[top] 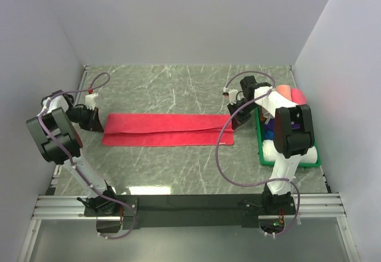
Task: Roll the towels
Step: Fold the towel
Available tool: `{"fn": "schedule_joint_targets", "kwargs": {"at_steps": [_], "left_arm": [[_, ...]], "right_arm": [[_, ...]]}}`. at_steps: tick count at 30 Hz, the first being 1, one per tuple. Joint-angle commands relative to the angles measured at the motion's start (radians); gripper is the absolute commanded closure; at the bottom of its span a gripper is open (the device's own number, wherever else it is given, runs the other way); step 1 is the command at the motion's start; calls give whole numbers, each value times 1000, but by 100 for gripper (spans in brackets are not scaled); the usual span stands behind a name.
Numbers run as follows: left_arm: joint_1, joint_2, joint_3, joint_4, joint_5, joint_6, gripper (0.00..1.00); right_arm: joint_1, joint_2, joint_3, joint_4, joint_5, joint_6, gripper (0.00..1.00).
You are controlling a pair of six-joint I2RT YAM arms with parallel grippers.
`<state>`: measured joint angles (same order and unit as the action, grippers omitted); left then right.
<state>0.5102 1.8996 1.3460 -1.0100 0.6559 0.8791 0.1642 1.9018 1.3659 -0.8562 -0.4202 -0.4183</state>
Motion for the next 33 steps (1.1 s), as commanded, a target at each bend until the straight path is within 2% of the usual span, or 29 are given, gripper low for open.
{"fn": "schedule_joint_targets", "kwargs": {"at_steps": [1, 11, 18, 27, 32, 33], "left_arm": [[2, -48, -5, 19, -3, 23, 100], [13, -76, 88, -110, 19, 75, 99], [19, -88, 35, -114, -15, 123, 99], [21, -57, -59, -18, -67, 80, 99], [19, -60, -74, -45, -75, 112, 95], [19, -65, -76, -53, -82, 118, 92]], "right_arm": [[9, -63, -4, 14, -11, -20, 100], [8, -121, 12, -43, 14, -71, 100], [14, -142, -68, -26, 29, -97, 100], [78, -99, -123, 26, 38, -76, 100], [84, -115, -123, 2, 34, -88, 92], [86, -121, -123, -4, 35, -94, 88]]}}
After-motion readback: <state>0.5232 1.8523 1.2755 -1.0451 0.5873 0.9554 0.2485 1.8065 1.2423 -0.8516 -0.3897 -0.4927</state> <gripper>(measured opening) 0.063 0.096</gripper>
